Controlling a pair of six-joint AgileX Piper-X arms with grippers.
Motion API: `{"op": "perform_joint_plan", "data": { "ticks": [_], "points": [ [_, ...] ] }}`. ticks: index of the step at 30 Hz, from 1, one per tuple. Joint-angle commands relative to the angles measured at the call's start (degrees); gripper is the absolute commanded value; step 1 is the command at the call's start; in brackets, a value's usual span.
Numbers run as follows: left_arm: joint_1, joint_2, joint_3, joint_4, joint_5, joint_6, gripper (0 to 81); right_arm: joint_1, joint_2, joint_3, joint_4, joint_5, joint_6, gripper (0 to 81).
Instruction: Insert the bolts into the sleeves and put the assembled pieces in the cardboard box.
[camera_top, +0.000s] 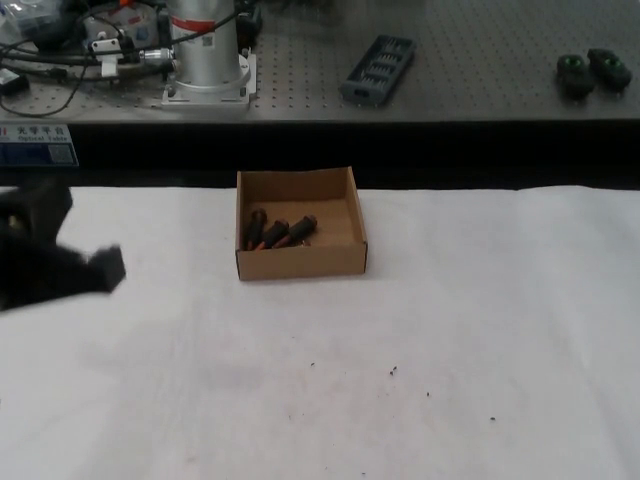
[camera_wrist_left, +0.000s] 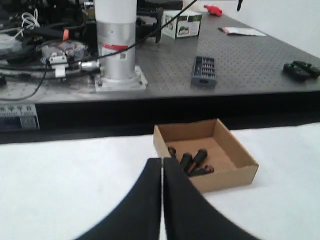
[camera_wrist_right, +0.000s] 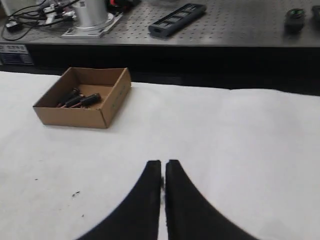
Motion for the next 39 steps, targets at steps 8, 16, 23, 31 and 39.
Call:
{"op": "perform_joint_plan", "data": {
  "ticks": [8, 16, 23, 31, 39],
  "points": [
    [-4.1, -6.1, 7.9, 4.2, -1.1, -6.2, 0.6, -0.3, -8.9, -0.8, 19.1, 2.6, -5.4, 4.3],
    [-5.5, -11.6, 8.3, 14.3, 2.2, -6.2, 0.6, -0.3, -8.9, -0.8, 19.7, 2.4, -5.4, 4.3],
    [-5.5, -11.7, 8.3, 14.3, 11.1, -6.3, 0.6, -0.3, -8.9, -0.8, 18.2, 2.4, -5.4, 4.3],
    [-5.5, -11.7, 8.3, 14.0, 9.7, -6.4, 0.6, -0.3, -8.9, -0.8, 18.2, 2.4, -5.4, 4.3],
    [-5.5, -11.7, 8.3, 14.4, 9.7, -6.4, 0.6, -0.3, -8.9, -0.8, 18.2, 2.4, -5.4, 4.3]
  ]
}}
